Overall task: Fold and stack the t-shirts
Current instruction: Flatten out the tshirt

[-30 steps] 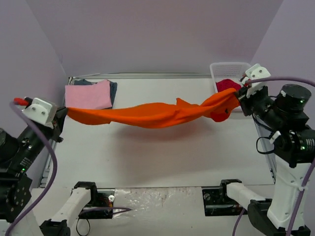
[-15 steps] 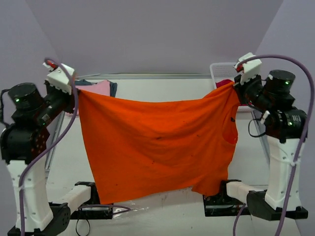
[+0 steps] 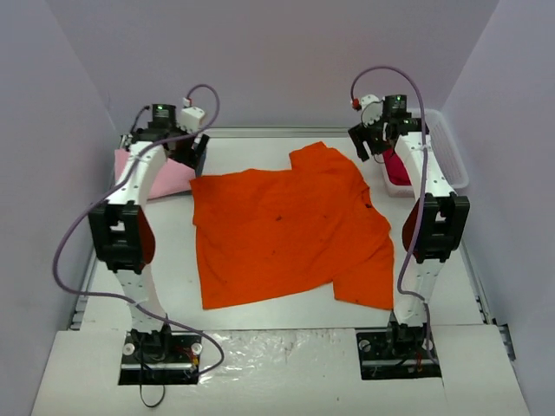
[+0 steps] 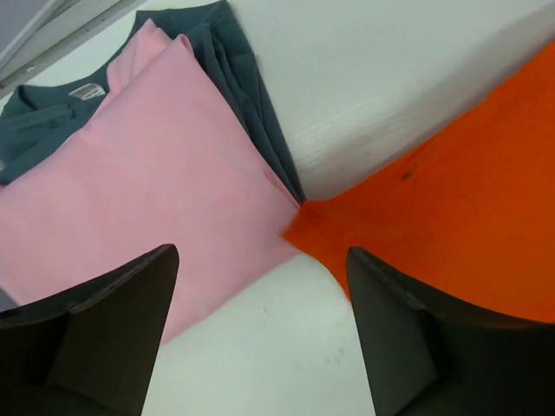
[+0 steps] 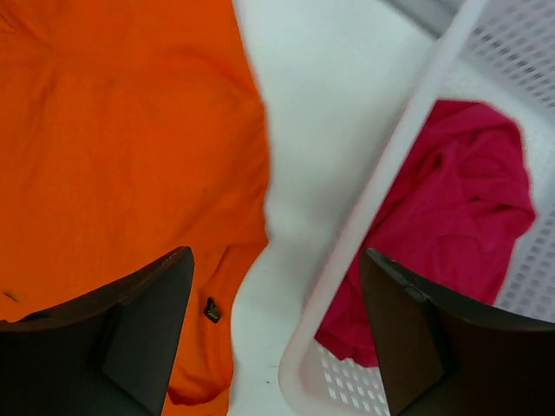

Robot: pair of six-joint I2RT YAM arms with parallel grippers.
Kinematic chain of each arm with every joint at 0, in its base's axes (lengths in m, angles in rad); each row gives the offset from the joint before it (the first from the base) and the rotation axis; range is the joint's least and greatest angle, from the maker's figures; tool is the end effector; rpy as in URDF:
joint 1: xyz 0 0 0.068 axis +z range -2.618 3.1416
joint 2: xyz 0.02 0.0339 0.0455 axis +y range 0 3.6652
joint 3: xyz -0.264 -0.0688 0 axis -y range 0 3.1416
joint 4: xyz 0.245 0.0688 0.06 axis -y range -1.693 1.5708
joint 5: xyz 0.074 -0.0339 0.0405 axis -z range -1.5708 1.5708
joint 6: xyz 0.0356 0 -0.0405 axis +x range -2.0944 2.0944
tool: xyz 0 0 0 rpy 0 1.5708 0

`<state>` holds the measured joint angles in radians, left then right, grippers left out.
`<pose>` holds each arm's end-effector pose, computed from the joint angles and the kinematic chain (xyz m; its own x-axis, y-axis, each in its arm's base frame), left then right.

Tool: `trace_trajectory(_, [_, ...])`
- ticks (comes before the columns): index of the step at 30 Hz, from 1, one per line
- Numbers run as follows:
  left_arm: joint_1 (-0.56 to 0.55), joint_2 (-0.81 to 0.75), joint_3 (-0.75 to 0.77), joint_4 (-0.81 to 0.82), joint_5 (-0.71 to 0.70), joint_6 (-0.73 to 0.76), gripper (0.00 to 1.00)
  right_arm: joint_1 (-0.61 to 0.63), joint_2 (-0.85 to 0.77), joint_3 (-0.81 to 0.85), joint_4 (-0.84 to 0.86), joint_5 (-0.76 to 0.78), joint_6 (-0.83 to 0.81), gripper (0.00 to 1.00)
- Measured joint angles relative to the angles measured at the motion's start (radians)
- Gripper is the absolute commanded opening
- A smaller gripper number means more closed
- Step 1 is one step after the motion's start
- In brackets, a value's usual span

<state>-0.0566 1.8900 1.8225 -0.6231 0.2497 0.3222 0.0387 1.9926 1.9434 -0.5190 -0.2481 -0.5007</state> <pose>0.4338 -0.0334 0.3384 -0.5257 0.3371 -0.7810 0.4338 0.8960 0.0948 0.4665 0.0268 0.3438 -0.3544 -0.4794 -0.8028 -0.4725 0.8327 -0.2887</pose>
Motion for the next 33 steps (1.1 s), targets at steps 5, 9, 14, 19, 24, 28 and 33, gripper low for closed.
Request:
trace_trajectory(5, [-0.062, 0.114, -0.026, 0.042, -0.094, 0.018, 0.87, 0.0, 0.101, -0.034, -0.009, 0.018, -0.003, 0.74])
trace_trajectory(9, [-0.118, 0.018, -0.095, 0.06, -0.129, 0.026, 0.92, 0.0, 0.029, -0.108, -0.006, 0.016, -0.018, 0.74])
trace_trajectory(14, [-0.152, -0.259, -0.214, 0.072, -0.12, 0.056, 0.94, 0.0, -0.174, -0.276, 0.002, 0.005, -0.044, 0.71])
trace_trajectory(19, [-0.151, -0.514, -0.369, 0.08, -0.116, 0.067, 0.87, 0.0, -0.325, -0.383, 0.0, -0.046, -0.065, 0.32])
trace_trajectory(24, [-0.151, -0.592, -0.554, 0.069, -0.06, 0.019, 0.23, 0.016, -0.321, -0.422, -0.002, -0.103, -0.066, 0.0])
trace_trajectory(28, [-0.151, -0.551, -0.666, 0.075, 0.004, -0.045, 0.02, 0.07, -0.215, -0.395, -0.002, -0.107, -0.065, 0.0])
trace_trajectory(33, [-0.151, -0.47, -0.705, 0.115, 0.015, -0.124, 0.02, 0.122, 0.043, -0.195, -0.003, -0.108, -0.038, 0.0])
